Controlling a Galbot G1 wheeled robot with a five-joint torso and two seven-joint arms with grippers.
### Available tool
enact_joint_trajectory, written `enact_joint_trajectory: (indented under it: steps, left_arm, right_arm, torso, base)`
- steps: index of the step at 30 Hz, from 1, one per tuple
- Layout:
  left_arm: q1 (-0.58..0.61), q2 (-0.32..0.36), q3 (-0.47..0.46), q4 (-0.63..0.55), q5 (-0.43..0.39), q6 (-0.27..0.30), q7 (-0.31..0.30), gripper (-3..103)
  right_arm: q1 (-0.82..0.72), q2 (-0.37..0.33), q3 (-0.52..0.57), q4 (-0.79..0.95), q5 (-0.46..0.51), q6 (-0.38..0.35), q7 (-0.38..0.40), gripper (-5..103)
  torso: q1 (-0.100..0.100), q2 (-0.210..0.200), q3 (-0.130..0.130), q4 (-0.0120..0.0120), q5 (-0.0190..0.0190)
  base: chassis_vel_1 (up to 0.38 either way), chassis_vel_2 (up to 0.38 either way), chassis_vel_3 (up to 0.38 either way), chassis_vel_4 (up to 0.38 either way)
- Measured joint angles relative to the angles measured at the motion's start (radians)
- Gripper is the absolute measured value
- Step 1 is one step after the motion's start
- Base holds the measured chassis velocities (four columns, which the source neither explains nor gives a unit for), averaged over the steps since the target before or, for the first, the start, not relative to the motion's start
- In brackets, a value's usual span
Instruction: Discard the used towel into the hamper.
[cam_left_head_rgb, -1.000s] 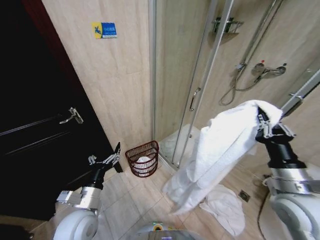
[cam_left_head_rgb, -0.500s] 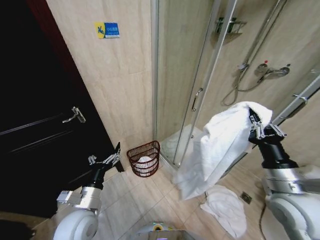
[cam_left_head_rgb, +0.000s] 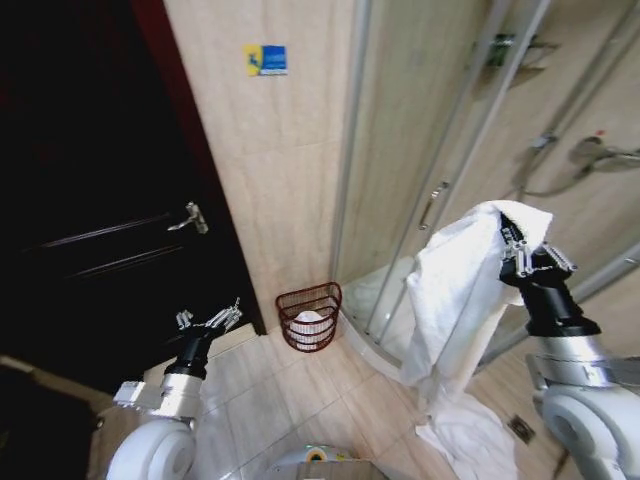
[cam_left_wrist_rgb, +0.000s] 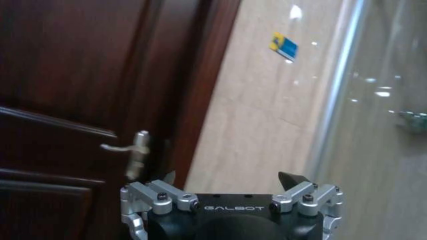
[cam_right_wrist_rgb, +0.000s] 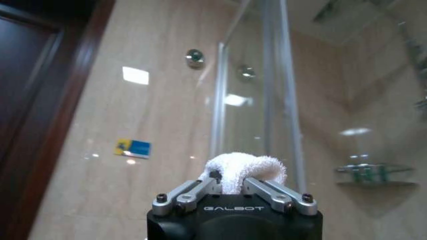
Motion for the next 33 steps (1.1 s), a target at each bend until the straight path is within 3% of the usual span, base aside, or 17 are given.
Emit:
enact_joint_trajectory:
  steps: [17,21,24,26,28,33]
  left_arm:
    - [0.0,0.0,0.0,0.0,0.0,0.0,0.0,100]
    - [0.0,0.0,0.0,0.0,0.0,0.0,0.0,100]
    - [0.0,0.0,0.0,0.0,0.0,0.0,0.0,100]
    - [0.0,0.0,0.0,0.0,0.0,0.0,0.0,100]
    - [0.0,0.0,0.0,0.0,0.0,0.0,0.0,100]
    - [0.0,0.0,0.0,0.0,0.0,0.0,0.0,100]
  right_arm:
    - [0.001,-0.01,0.004,0.0,0.006,0.003,-0.009,4]
    - [0.031,-0.042,0.007,0.0,0.03,0.002,-0.01,4]
    - [0.106,-0.128,0.003,0.0,0.088,0.008,0.001,4]
    - [0.119,-0.144,0.003,0.0,0.098,0.008,0.002,4]
    - [0.175,-0.218,0.003,0.0,0.139,0.006,0.002,4]
    - [0.232,-0.307,0.001,-0.019,0.182,0.001,0.0,4]
  torso:
    - [0.0,0.0,0.0,0.0004,-0.0002]
    - [0.0,0.0,0.0,-0.0003,0.0002]
    - [0.0,0.0,0.0,0.0,0.0001]
    - [0.0,0.0,0.0,0.0001,-0.0002]
    - [0.0,0.0,0.0,0.0001,-0.0001]
    - [0.0,0.0,0.0,0.0001,-0.0001]
  base:
    - [0.113,0.124,0.121,0.121]
    - [0.015,0.001,0.006,0.012]
    - [0.0,0.0,0.0,0.0]
    - [0.0,0.0,0.0,0.0]
    - [0.0,0.0,0.0,0.0]
    - [0.0,0.0,0.0,0.0]
